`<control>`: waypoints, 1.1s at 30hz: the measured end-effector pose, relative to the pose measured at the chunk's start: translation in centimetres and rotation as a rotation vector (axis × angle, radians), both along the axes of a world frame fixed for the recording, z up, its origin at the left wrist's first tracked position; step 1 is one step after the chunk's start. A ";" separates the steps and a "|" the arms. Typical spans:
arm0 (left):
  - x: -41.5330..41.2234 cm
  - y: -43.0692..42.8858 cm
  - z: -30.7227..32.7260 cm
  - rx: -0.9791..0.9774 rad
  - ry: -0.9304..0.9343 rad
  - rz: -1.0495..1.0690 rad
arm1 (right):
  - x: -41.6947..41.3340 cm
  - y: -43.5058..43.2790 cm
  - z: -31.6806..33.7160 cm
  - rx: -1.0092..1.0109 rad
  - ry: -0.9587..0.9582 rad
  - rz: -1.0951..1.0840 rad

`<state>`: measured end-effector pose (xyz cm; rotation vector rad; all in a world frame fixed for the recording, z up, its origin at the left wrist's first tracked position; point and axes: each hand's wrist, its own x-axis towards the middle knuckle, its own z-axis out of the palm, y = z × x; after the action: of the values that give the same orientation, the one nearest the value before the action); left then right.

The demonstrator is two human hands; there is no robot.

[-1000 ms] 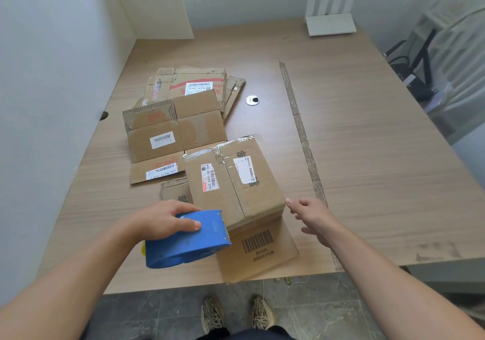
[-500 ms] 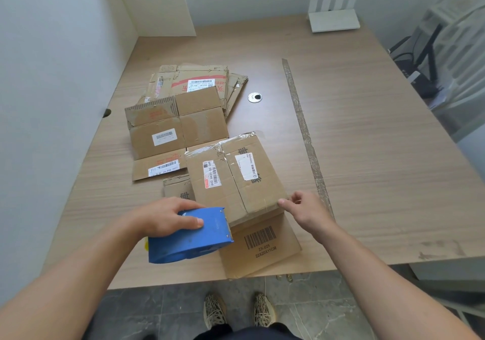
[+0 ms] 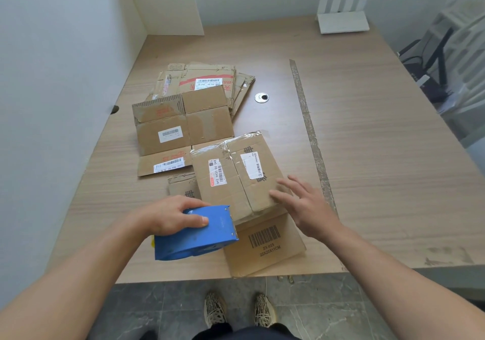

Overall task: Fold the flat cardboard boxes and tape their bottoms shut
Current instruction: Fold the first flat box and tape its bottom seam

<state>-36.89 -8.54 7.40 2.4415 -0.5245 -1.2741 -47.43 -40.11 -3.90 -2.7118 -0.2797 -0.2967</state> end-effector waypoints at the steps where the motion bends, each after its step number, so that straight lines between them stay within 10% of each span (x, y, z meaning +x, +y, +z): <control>1: 0.0 0.0 0.1 0.002 0.004 0.001 | 0.2 -0.1 0.0 -0.008 -0.006 0.049; 22: -0.2 -0.1 -0.1 -0.045 0.031 0.028 | 0.8 -1.5 -0.3 0.472 0.250 -0.117; 33: -0.6 -0.1 -0.6 -0.059 -0.007 0.063 | 0.8 1.5 -0.2 1.323 0.458 -0.393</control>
<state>-37.49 -8.62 6.81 2.3951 -0.4762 -1.2083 -46.61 -38.65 -4.07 -1.4155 0.4509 0.0610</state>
